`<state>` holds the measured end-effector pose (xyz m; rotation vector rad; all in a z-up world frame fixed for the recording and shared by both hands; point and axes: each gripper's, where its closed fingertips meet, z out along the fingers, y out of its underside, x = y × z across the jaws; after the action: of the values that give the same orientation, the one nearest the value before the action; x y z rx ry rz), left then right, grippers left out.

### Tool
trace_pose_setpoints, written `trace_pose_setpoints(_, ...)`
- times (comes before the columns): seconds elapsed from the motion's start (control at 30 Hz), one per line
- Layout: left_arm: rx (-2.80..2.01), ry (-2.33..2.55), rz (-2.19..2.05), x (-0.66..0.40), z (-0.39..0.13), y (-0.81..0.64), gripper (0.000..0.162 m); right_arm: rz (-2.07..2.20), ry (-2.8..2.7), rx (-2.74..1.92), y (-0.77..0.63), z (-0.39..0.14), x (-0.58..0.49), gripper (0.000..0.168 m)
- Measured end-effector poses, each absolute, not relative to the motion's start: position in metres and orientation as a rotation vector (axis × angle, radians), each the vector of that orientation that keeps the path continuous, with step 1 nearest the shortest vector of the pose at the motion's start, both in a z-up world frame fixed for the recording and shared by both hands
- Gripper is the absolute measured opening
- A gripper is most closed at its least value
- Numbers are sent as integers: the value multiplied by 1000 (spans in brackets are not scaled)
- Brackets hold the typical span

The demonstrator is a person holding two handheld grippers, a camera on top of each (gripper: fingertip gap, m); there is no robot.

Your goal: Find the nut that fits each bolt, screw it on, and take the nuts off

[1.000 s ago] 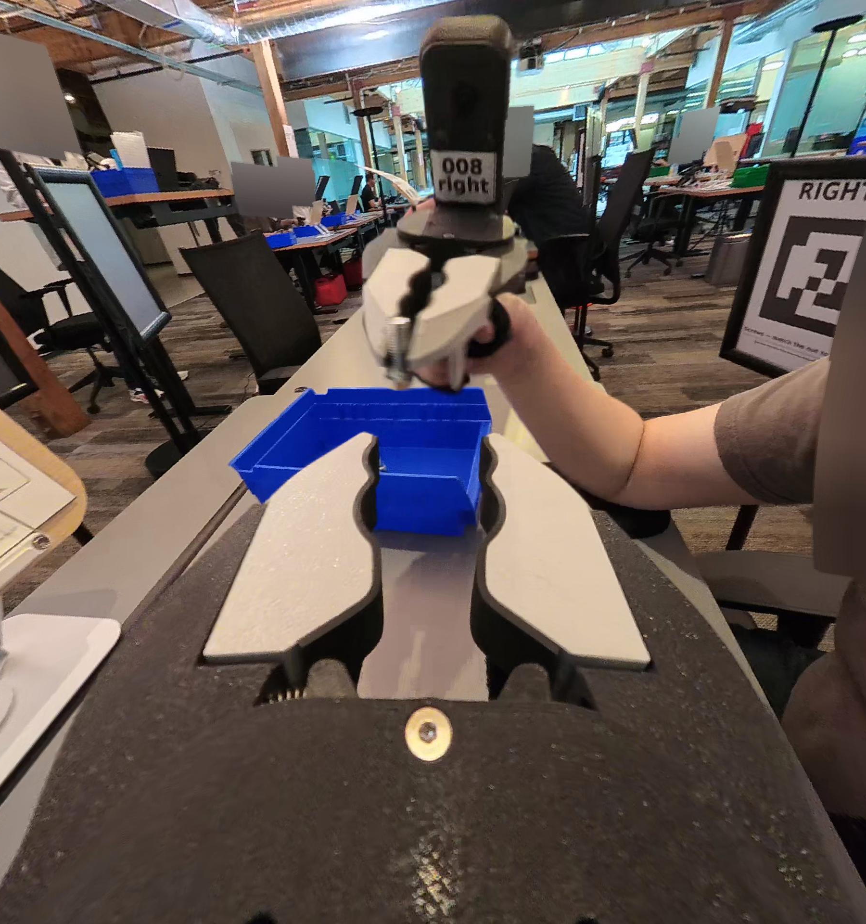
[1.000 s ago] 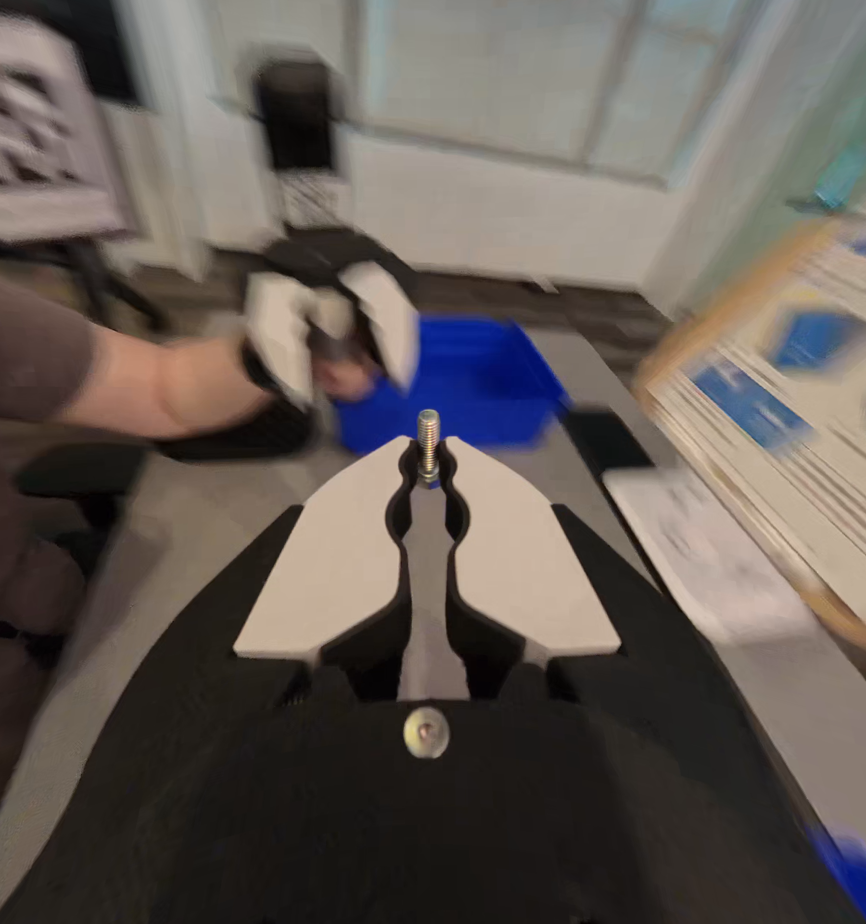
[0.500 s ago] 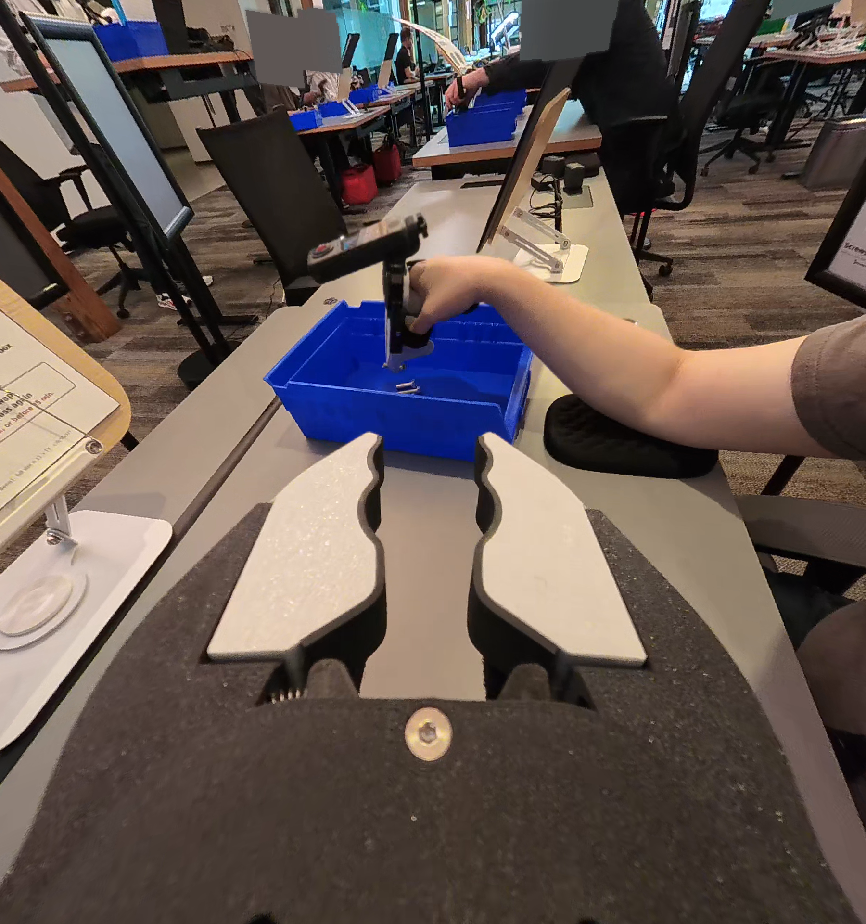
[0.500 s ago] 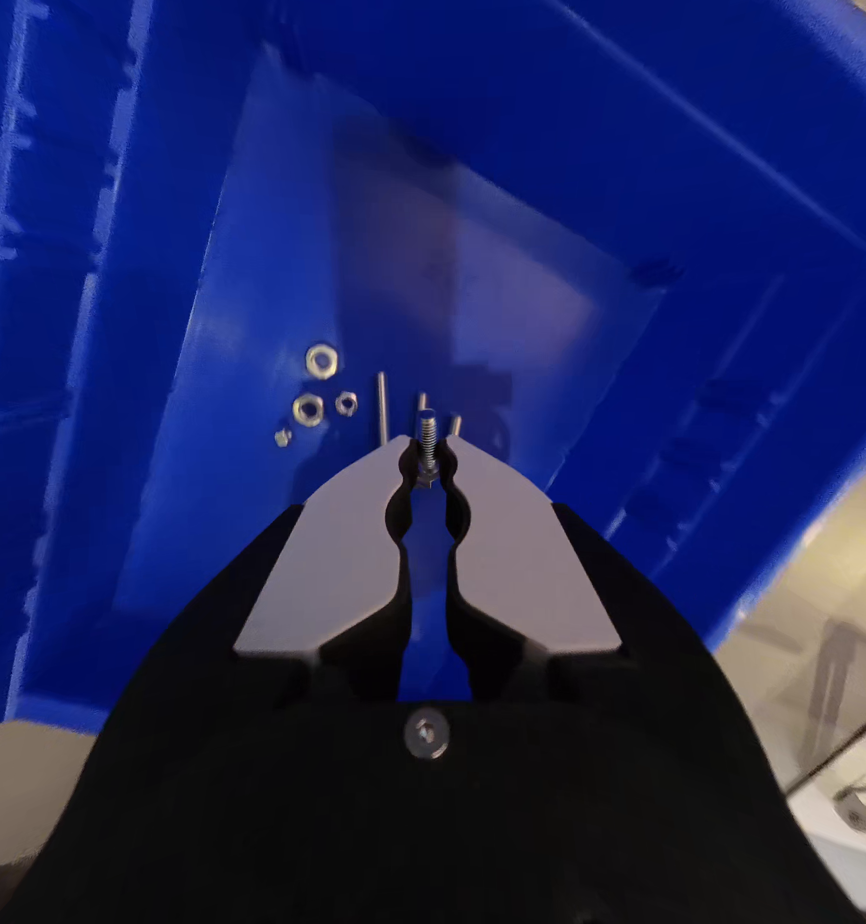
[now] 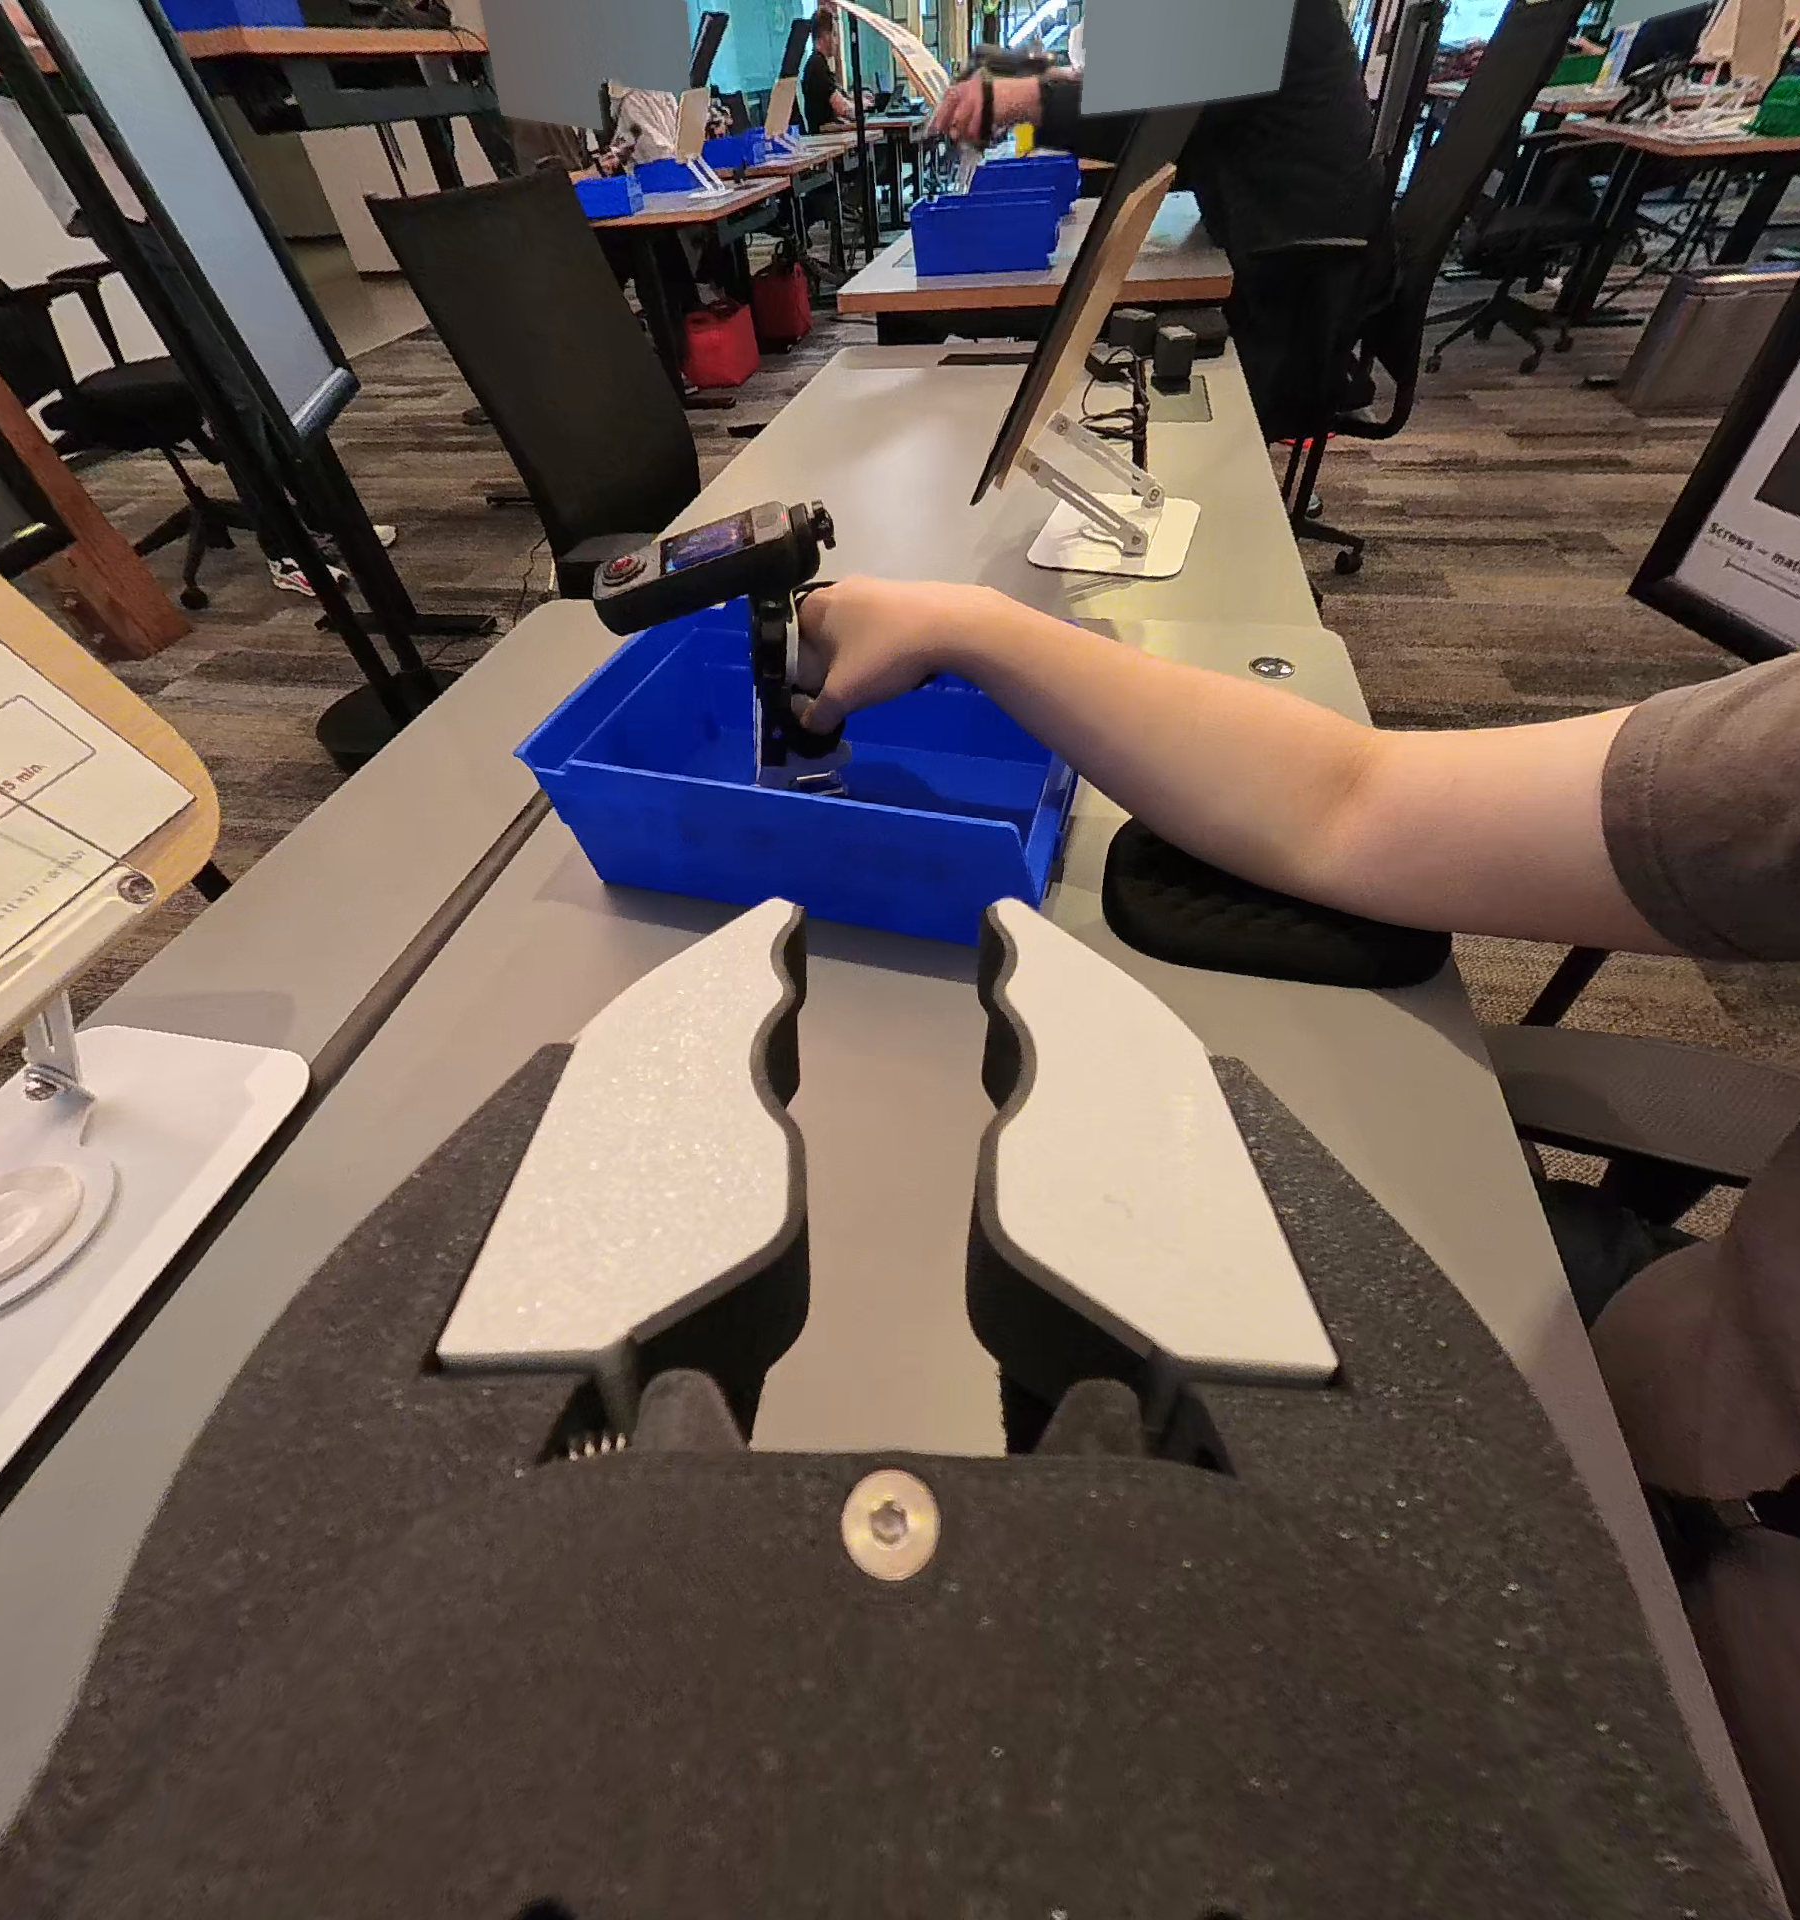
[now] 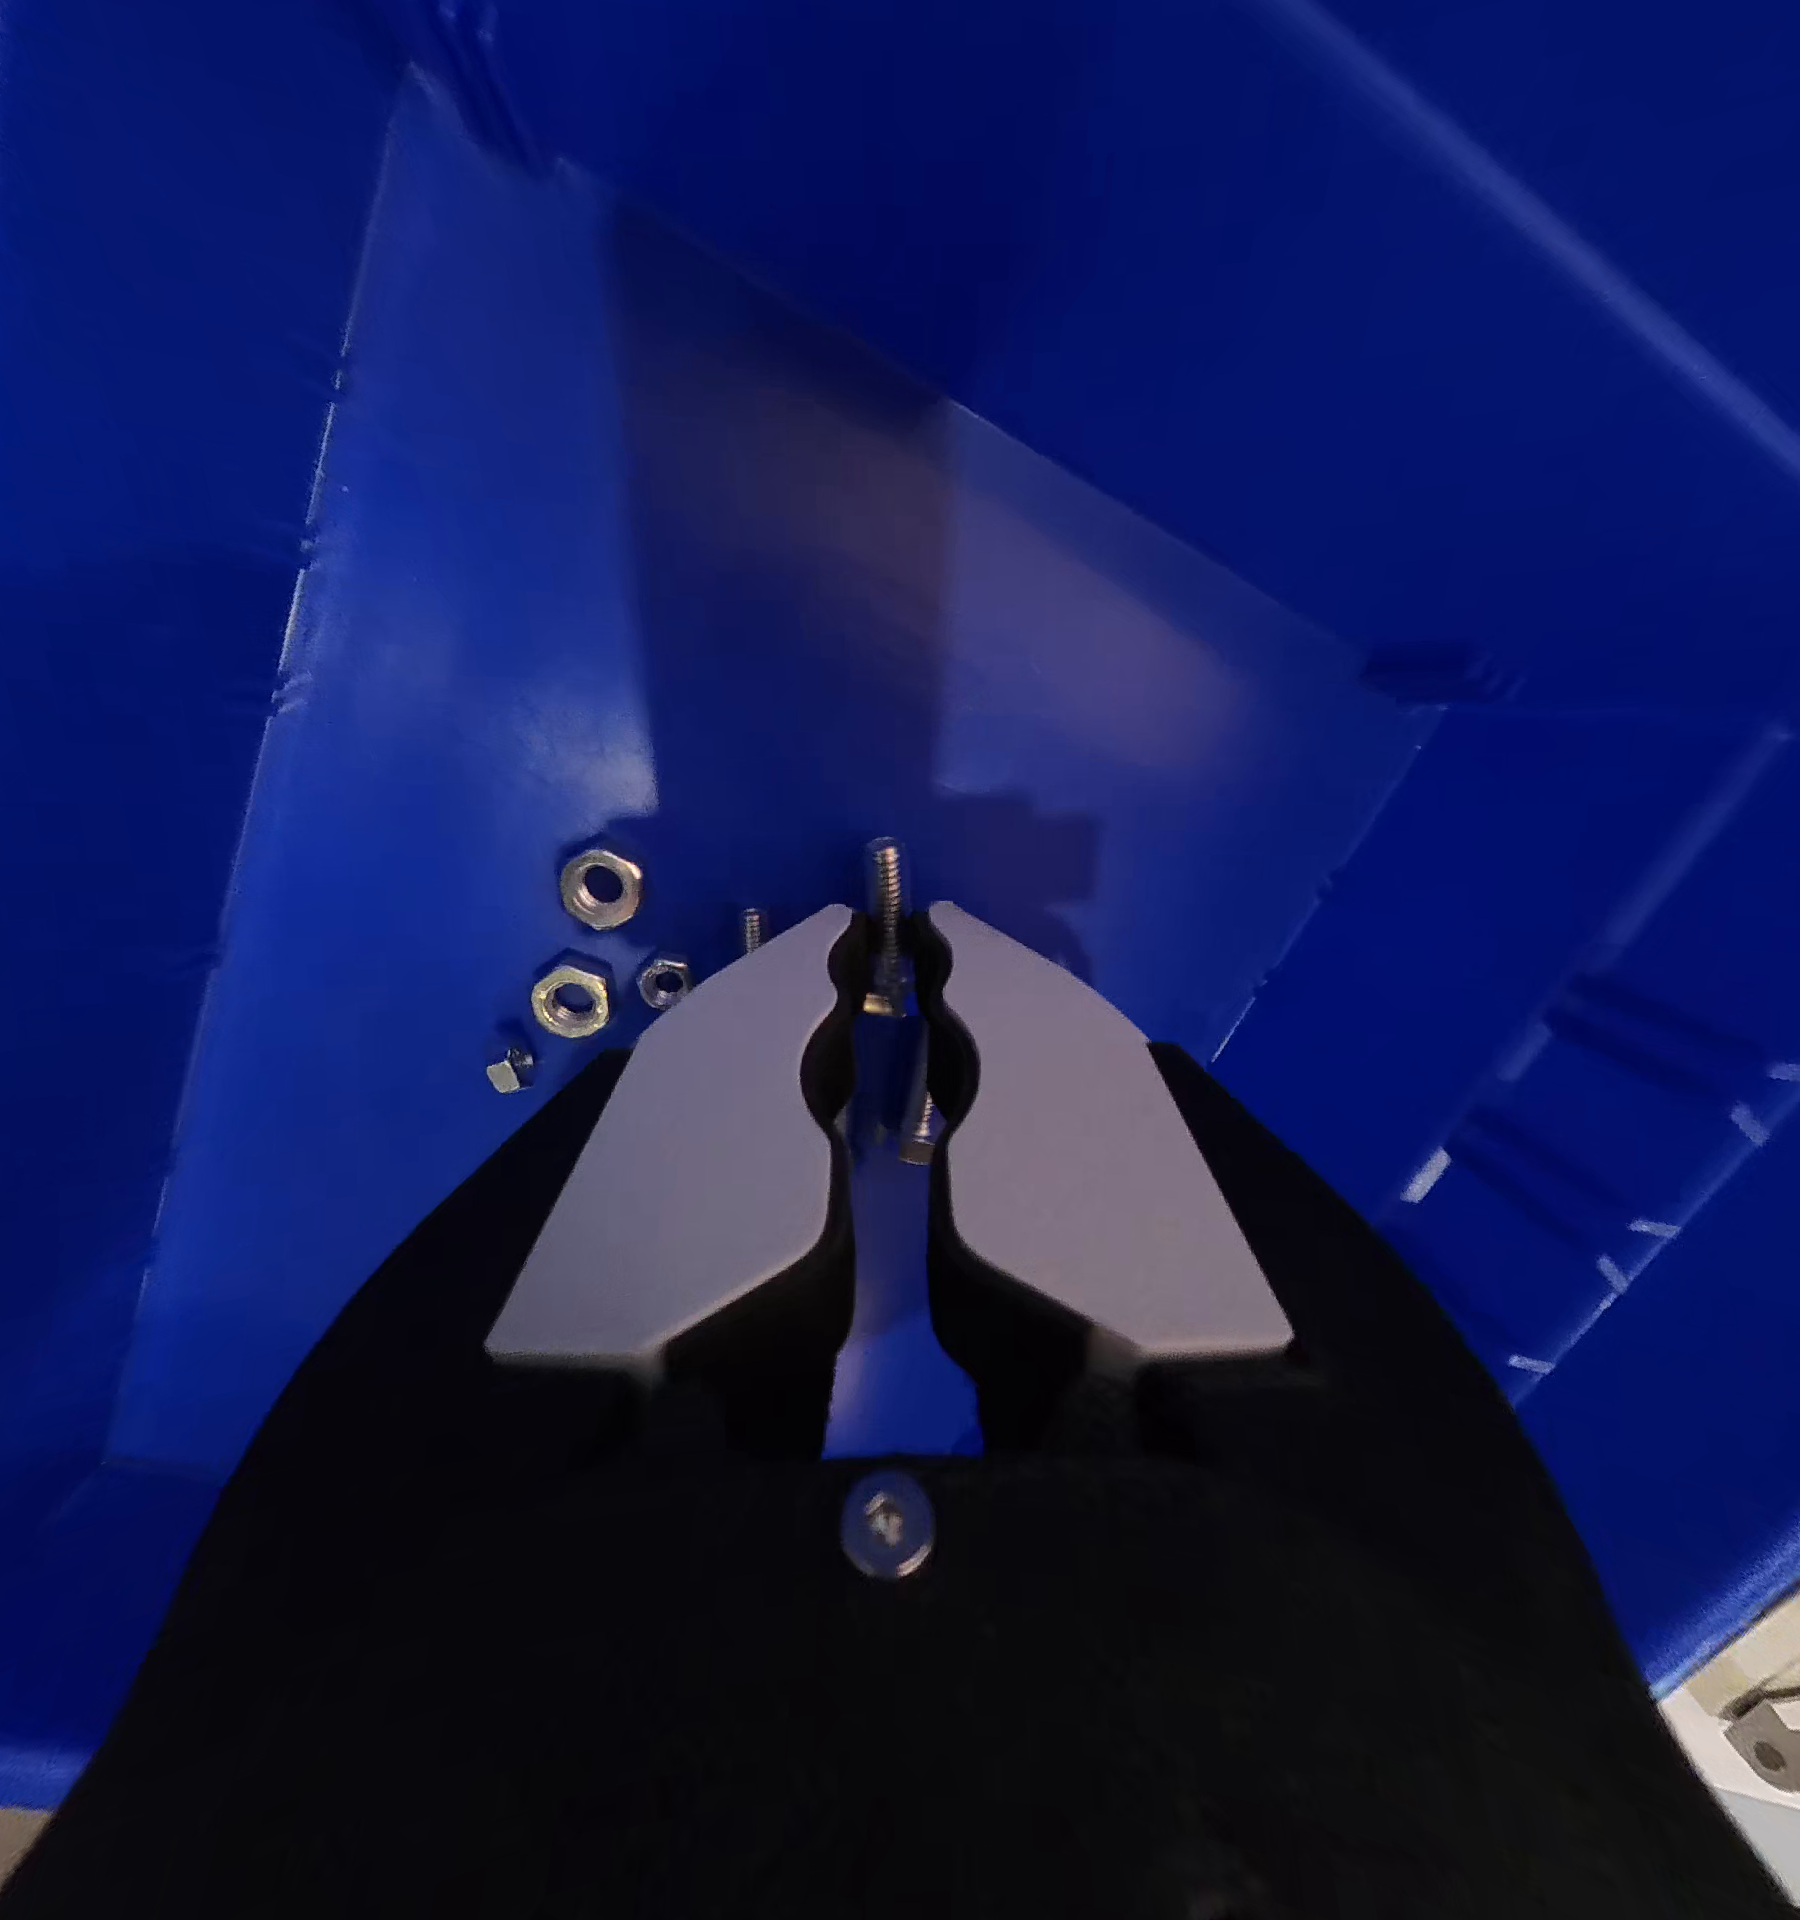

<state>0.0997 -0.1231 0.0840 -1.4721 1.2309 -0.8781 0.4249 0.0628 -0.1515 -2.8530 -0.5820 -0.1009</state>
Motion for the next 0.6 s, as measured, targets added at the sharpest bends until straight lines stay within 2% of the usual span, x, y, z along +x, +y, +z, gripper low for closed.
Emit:
trace_pose_setpoints(0.2, -1521, 1208, -828, 84, 88, -116, 30, -18, -573, -2780, 66, -135, 419, 15)
trace_pose_setpoints(0.37, -1686, 1121, -703, 39, 85, -93, 27, -4, -534, -2681, 66, -101, 420, 17)
trace_pose_setpoints(0.43, -1803, 1048, -524, 5, 75, -72, 26, -7, -532, -2623, 64, -82, 418, 18)
trace_pose_setpoints(0.5, -1969, 910, -431, -32, 63, -56, 12, -15, -537, -2554, 62, -60, 413, 19)
trace_pose_setpoints(0.6, -2168, 720, -340, -84, 40, -35, 16, 19, -574, -2438, 57, -29, 396, 20)
